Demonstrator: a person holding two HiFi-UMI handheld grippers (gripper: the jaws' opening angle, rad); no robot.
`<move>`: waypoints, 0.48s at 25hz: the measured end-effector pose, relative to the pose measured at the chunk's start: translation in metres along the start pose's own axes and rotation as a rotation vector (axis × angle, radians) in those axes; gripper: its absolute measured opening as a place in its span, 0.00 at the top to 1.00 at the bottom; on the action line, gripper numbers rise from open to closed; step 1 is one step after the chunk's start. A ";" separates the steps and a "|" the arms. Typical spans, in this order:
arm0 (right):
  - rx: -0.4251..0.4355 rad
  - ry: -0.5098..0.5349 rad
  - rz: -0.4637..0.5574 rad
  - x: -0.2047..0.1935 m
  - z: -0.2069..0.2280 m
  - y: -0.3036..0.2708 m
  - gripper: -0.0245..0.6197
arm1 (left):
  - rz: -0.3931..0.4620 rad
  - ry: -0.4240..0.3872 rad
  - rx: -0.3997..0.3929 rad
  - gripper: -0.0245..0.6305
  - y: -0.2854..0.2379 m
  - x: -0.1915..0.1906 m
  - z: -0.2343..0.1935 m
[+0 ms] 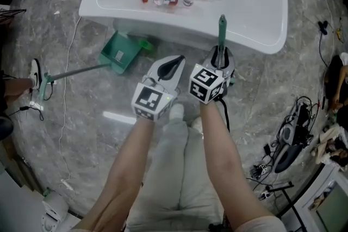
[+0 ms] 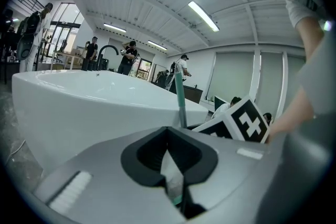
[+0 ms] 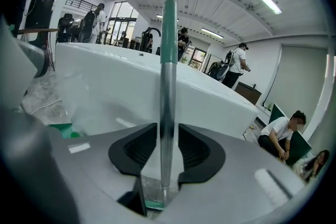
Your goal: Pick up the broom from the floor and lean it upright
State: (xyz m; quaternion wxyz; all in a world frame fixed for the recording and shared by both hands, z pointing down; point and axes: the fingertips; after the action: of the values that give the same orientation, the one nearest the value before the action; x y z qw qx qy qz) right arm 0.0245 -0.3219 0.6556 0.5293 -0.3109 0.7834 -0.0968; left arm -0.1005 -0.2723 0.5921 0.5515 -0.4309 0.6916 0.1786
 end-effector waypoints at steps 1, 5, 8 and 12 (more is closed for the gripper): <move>0.012 -0.002 -0.001 -0.001 -0.001 0.001 0.73 | -0.003 0.001 0.000 0.96 0.001 0.000 0.001; 0.061 0.017 0.008 -0.004 -0.005 0.004 0.46 | -0.002 0.004 -0.006 0.96 -0.001 -0.001 0.002; 0.096 0.035 0.036 -0.003 -0.005 0.010 0.42 | -0.008 0.005 -0.011 0.96 -0.003 -0.001 0.002; 0.156 0.026 0.111 0.010 0.006 0.035 0.44 | -0.007 -0.004 -0.025 0.96 0.000 0.010 0.015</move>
State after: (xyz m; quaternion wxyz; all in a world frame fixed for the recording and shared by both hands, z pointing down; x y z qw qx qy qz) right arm 0.0141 -0.2988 0.6287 0.5461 -0.2237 0.7964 -0.1321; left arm -0.0918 -0.2658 0.5780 0.5480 -0.4400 0.6867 0.1859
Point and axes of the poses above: the fingertips, and each gripper's own axes: y backward along the fingers, z to its right, x out of its top, and after that the axes turned 13 degrees about -x, right-handed
